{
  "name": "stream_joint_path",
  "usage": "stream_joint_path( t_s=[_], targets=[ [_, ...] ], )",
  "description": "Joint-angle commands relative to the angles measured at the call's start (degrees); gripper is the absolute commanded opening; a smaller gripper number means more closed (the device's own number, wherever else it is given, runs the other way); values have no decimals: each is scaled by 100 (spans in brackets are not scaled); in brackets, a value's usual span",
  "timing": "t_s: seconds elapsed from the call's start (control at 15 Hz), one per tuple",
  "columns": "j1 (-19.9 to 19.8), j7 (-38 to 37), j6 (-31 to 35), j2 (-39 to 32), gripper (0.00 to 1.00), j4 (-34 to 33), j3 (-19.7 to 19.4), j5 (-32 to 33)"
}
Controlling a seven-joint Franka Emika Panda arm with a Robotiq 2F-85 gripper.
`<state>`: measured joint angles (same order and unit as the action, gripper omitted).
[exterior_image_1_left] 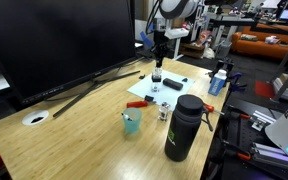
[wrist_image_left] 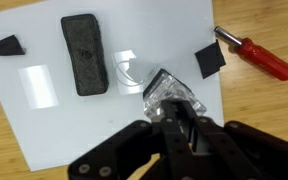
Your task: Put the silver lid on the crystal column
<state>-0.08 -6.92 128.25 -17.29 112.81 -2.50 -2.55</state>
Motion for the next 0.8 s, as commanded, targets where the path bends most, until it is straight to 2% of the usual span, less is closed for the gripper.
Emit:
stream_joint_path(
  t_s=[0.0, 0.73],
  targets=[
    [-67, 89, -57, -5, 3, -5, 52, -105],
    [-12, -47, -2, -107, 3, -34, -1, 70]
  ],
)
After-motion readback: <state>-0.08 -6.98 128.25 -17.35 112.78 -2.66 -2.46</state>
